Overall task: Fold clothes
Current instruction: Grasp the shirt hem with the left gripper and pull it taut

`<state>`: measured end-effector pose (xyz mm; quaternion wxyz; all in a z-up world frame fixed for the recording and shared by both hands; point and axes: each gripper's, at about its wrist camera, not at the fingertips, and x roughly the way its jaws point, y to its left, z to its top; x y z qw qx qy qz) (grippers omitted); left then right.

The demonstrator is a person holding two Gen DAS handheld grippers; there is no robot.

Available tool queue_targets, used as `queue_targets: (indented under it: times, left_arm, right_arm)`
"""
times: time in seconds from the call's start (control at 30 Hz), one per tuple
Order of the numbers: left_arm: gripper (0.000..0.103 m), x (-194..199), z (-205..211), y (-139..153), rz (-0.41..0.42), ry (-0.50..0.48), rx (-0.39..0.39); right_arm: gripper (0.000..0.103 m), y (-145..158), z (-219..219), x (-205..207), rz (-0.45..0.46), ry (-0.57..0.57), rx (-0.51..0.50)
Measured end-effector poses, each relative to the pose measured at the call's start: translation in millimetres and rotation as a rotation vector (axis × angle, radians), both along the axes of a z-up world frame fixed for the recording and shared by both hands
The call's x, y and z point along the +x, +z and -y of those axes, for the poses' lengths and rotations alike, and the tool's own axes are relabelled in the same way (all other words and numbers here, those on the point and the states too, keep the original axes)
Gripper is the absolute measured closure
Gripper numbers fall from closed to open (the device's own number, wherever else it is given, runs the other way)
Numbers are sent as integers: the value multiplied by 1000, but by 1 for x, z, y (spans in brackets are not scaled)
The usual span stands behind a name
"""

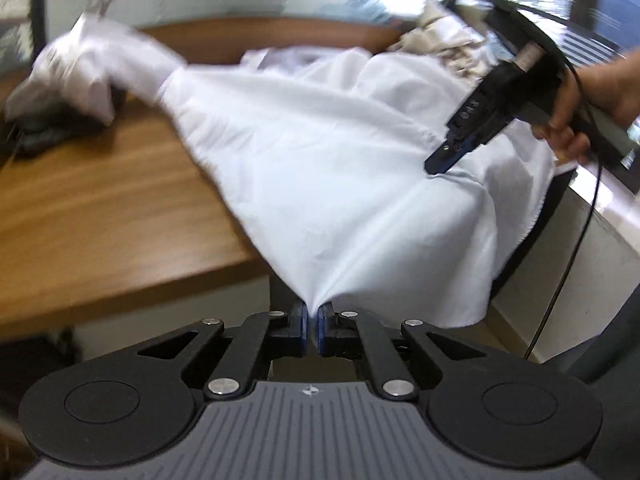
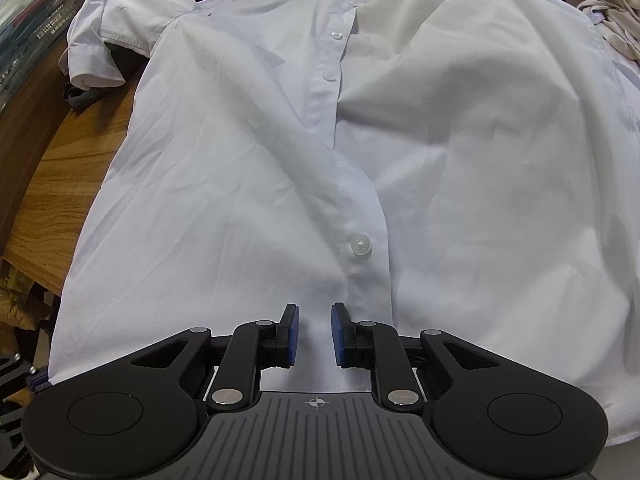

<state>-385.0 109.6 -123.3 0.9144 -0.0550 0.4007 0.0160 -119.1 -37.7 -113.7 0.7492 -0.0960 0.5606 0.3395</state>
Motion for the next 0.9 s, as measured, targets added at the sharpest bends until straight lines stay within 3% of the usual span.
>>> queue_targets:
  times: [0.17,0.27,0.43,0.53,0.6,0.77,0.9]
  left_arm:
    - [101,-6,-9,8,-138,197,-166]
    - [101,-9,-5,10,-127,285,-192]
    - [101,-8,10,10,-140,361,-125]
    - [101,-6,16,14,-148,402,-87]
    - [101,-4,20,17,-155,431,-59]
    - [101,0,31,21,-193,492,1]
    - [101,0,35,23,-227,544,7]
  right_arm:
    - [85,-1,5,5,-24,-4,27]
    - [85,-2,6,9,-34,8,39]
    - [83,4,10,13,-50,65,43]
    - [79,23,25,17,-5,92,105]
    - [63,34,35,20,23,106,144]
    - [62,12,38,31,-75,135,188]
    - [62,-6,41,40,-154,158,224]
